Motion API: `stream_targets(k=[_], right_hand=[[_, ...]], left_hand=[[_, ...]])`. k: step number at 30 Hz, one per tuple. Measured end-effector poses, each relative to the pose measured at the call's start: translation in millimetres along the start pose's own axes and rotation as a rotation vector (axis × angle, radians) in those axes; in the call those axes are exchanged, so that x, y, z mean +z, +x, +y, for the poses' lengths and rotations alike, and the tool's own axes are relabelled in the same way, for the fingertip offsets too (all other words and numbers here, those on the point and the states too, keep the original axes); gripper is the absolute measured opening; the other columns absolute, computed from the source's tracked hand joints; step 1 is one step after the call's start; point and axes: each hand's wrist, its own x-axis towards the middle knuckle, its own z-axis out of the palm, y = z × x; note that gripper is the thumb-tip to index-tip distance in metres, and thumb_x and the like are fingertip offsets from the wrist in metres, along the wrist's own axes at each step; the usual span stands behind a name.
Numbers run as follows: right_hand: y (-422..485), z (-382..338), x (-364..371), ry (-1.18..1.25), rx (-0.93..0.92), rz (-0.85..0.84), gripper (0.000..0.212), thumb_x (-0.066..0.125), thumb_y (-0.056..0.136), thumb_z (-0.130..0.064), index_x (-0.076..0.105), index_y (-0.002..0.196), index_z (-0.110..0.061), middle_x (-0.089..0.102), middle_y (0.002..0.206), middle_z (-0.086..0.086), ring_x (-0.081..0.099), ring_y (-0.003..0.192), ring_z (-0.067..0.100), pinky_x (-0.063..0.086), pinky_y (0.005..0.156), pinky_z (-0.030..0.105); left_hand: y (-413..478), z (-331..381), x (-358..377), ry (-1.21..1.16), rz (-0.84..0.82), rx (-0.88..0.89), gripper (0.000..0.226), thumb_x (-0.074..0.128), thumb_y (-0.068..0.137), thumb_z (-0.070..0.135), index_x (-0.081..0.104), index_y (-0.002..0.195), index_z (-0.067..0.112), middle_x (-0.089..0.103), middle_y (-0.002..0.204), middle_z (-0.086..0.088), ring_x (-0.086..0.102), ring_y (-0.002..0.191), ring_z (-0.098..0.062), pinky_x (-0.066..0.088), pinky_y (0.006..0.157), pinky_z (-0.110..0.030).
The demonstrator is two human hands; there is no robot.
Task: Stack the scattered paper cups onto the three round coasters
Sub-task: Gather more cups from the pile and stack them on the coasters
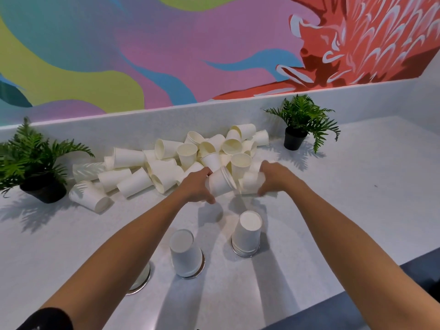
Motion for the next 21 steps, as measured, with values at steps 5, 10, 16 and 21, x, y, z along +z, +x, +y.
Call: stream_targets(k=[5,10,16,21], right_hand=[[-2,-26,-26,0.215,-0.162,0.086,0.070,0.086,0.062,-0.035,0.049,0.119,-0.019,0.055,0.112,0.001,0.051,0.096,0.018,0.044,0.075,0.029],[-3,-52,-23,0.173,-0.298,0.015,0.076,0.085,0.063,-0.027,0.044,0.127,-0.020,0.055,0.117,0.002,0.054,0.098,0.020,0.047,0.076,0.028],[2,-80,-24,0.320,-0.389,0.002,0.066,0.066,0.078,-0.014,0.037,0.137,-0.020,0.053,0.126,0.003,0.053,0.110,0.022,0.046,0.090,0.033],[7,-97,-15,0.314,-0.381,0.027,0.063,0.055,0.072,-0.036,0.041,0.132,-0.026,0.055,0.128,-0.003,0.048,0.119,0.020,0.029,0.104,0.046]], left_hand=[[-4,-7,-6,0.015,0.023,-0.003,0.074,0.086,0.064,0.019,0.046,0.126,0.013,0.057,0.121,-0.008,0.053,0.103,-0.024,0.050,0.084,-0.036],[-6,-3,-10,0.047,0.061,0.056,0.069,0.085,0.063,0.022,0.047,0.119,0.013,0.060,0.116,-0.007,0.057,0.100,-0.026,0.048,0.081,-0.038],[-2,-3,-11,0.025,0.048,0.078,0.073,0.087,0.061,0.025,0.047,0.122,0.015,0.061,0.119,-0.005,0.058,0.103,-0.027,0.050,0.087,-0.043],[4,1,-9,-0.064,0.019,0.083,0.068,0.087,0.061,0.022,0.049,0.118,0.013,0.062,0.110,-0.005,0.059,0.098,-0.028,0.051,0.083,-0.042]])
